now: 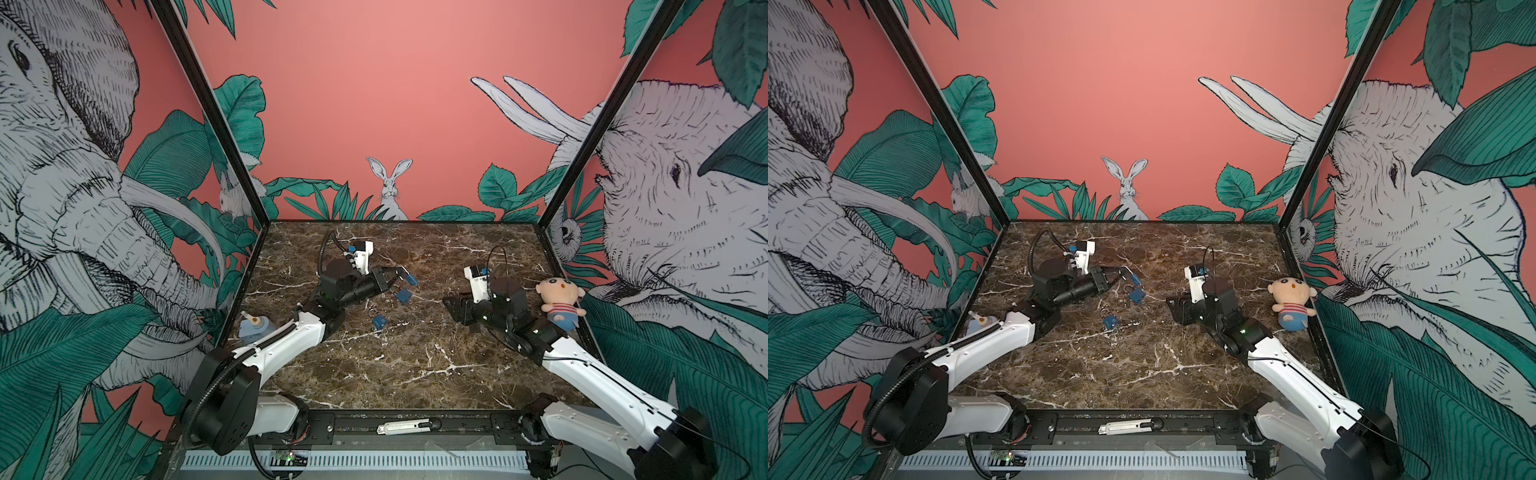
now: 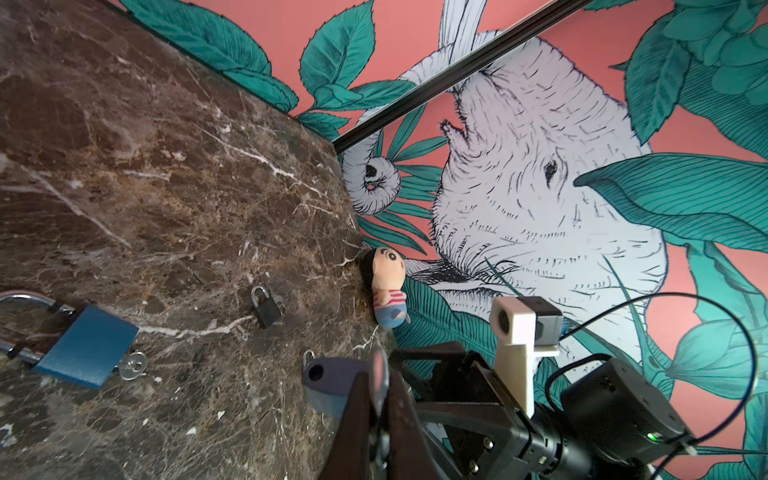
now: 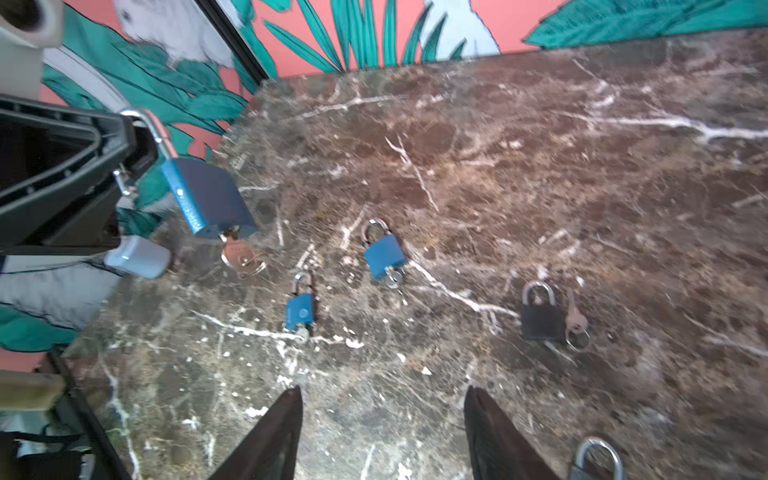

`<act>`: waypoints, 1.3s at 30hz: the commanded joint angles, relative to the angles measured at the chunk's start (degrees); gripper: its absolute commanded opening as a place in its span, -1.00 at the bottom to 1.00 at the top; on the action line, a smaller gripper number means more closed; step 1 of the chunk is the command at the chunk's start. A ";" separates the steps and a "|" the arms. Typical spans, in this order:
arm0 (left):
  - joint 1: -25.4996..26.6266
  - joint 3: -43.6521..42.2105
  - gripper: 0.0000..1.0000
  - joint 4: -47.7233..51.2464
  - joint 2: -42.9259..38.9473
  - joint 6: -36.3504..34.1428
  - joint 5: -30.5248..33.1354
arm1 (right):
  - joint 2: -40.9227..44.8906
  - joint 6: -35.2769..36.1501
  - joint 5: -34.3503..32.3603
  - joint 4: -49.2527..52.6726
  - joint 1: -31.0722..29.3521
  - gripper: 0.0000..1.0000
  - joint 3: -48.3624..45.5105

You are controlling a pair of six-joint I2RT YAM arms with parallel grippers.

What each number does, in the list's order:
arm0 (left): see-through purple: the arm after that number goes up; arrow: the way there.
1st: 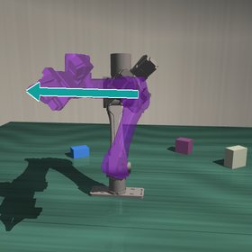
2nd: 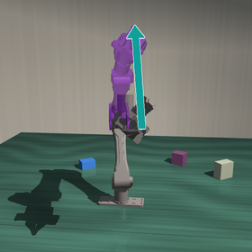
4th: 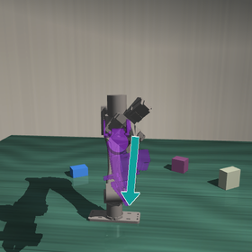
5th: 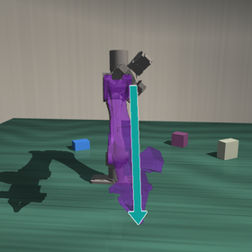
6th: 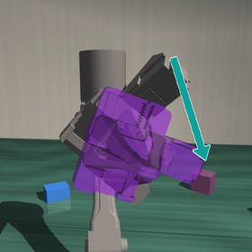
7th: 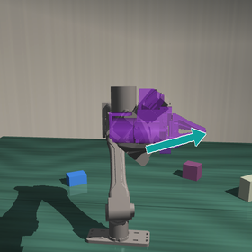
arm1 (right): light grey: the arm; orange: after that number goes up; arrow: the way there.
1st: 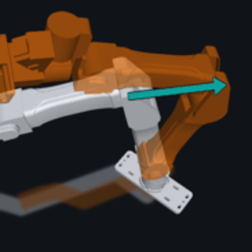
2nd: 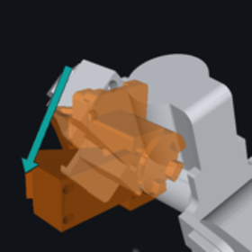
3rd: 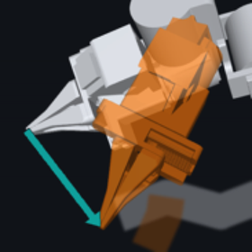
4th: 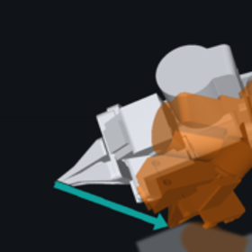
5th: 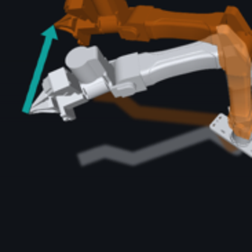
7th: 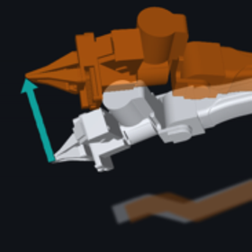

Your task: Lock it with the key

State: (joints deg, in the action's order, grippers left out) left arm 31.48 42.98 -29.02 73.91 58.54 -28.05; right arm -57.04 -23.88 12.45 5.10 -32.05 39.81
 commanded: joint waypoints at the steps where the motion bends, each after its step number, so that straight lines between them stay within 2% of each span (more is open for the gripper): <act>1: 0.16 2.10 -1.00 0.04 -2.57 1.72 2.13 | -0.05 -0.19 6.74 -7.28 0.57 0.21 -0.26; 5: 0.15 2.58 -1.00 0.12 -3.31 4.26 2.69 | -2.20 -0.25 11.39 -11.96 0.59 0.19 0.30; 12: 0.24 2.64 -1.00 1.95 -5.52 5.55 3.31 | -7.71 2.49 15.12 -12.90 0.33 0.12 5.21; 25: 1.36 3.75 -1.00 3.88 -7.19 6.58 4.15 | -12.58 10.01 13.75 -11.92 -3.49 0.15 11.87; 32: 1.71 4.92 -1.00 3.58 -6.26 7.09 3.82 | -16.52 11.70 12.92 -11.80 -4.86 0.16 15.14; 36: 1.79 5.60 -1.00 3.88 -6.15 6.73 3.57 | -18.17 12.80 11.93 -11.91 -5.10 0.14 16.40; 39: 1.84 5.60 -1.00 3.88 -6.10 6.97 3.64 | -19.07 12.99 11.50 -11.69 -5.12 0.05 17.61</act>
State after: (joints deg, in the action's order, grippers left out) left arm 33.01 46.48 -23.05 68.58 64.95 -24.40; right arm -75.85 -12.25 24.73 -5.15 -36.77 55.53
